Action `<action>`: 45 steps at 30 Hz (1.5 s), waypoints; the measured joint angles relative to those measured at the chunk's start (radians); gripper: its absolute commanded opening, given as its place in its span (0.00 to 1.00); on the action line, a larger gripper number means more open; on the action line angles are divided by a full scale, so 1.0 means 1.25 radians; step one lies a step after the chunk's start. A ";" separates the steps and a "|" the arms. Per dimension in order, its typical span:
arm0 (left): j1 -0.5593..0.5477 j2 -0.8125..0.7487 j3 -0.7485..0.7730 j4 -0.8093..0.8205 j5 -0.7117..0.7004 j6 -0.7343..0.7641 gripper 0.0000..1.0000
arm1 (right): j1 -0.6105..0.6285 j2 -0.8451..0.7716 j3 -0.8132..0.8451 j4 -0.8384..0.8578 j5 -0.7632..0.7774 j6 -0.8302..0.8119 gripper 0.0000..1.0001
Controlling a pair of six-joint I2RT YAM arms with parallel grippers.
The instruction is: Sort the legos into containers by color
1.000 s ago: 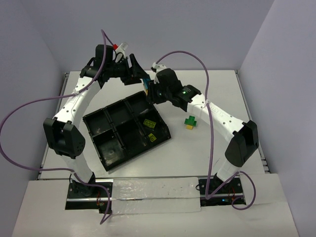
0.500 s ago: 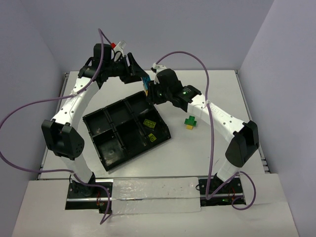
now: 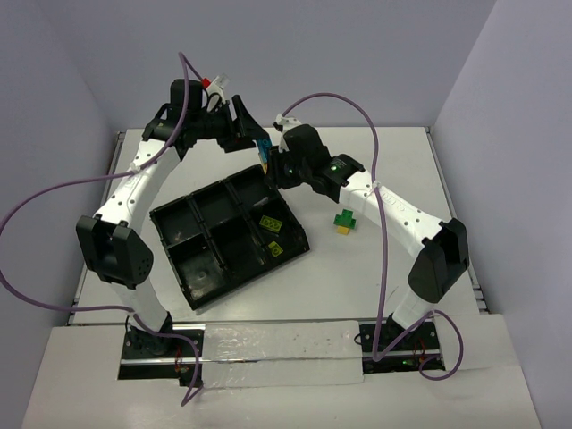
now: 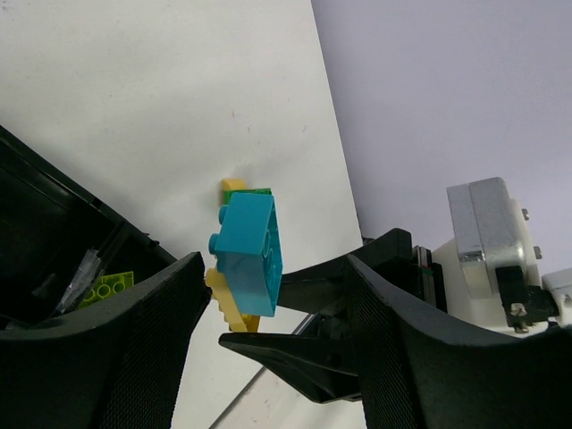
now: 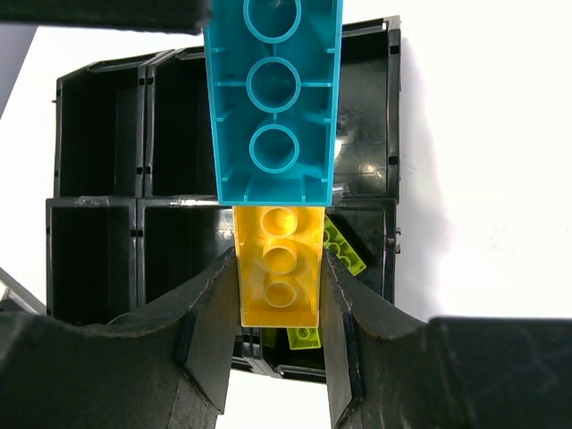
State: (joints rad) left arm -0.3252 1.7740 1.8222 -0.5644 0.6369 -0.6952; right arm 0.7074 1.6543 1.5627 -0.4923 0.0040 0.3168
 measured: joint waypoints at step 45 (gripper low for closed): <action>0.031 0.029 -0.062 0.098 0.114 -0.084 0.00 | 0.024 -0.019 -0.046 0.032 0.070 -0.003 0.00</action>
State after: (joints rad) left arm -0.2867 1.8107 1.7451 -0.4422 0.7788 -0.7999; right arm 0.7369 1.6305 1.5057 -0.4523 0.0913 0.3133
